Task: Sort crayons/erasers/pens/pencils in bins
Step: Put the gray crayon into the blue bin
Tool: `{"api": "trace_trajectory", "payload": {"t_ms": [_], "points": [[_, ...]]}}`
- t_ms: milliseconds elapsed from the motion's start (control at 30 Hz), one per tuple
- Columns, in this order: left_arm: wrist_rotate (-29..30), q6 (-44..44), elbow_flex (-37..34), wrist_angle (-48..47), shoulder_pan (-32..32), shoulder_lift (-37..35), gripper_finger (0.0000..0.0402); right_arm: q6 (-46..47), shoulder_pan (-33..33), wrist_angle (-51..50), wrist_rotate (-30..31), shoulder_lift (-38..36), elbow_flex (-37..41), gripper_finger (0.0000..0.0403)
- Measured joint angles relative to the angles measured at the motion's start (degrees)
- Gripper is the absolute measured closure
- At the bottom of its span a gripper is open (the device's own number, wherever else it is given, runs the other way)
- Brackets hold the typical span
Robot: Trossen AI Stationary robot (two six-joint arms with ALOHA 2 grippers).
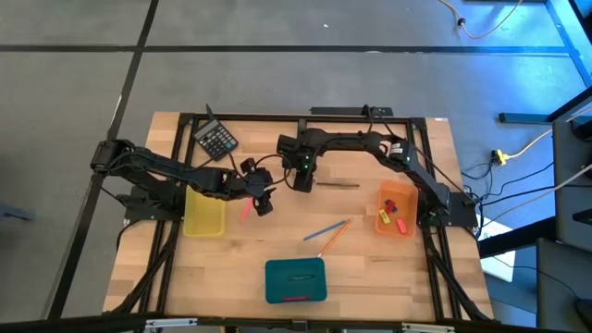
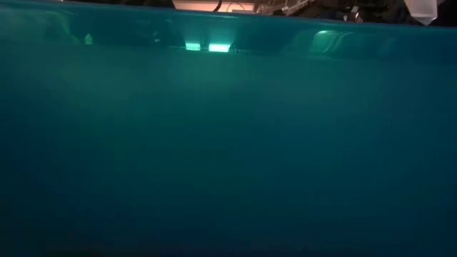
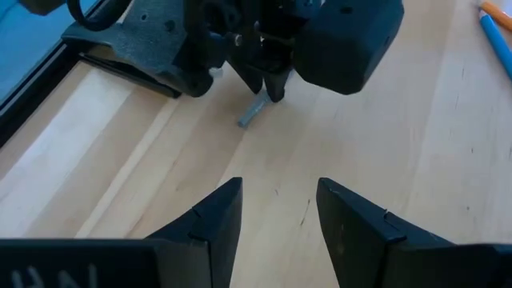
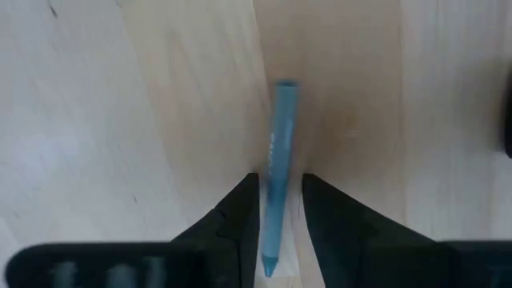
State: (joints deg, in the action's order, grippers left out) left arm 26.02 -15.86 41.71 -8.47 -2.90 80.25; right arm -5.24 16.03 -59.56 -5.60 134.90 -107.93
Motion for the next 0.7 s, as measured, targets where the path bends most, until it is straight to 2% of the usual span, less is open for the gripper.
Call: {"api": "trace_trajectory", "payload": {"t_ms": [200,467,700], "points": [[0.0,-0.3,0.0,0.0,-0.9,0.0,0.0246,0.2,0.0,-0.2,0.0,1.0,0.0,0.0313],[0.0,-0.8,0.0,0.0,-1.3,0.0,0.0246,-1.2,0.3,-0.7,0.2,1.2,-0.6,0.0379],[0.0,-1.8,0.0,0.0,-1.3,0.0,0.0246,-2.2,1.0,-0.7,-1.2,1.2,-0.5,0.0372]]}}
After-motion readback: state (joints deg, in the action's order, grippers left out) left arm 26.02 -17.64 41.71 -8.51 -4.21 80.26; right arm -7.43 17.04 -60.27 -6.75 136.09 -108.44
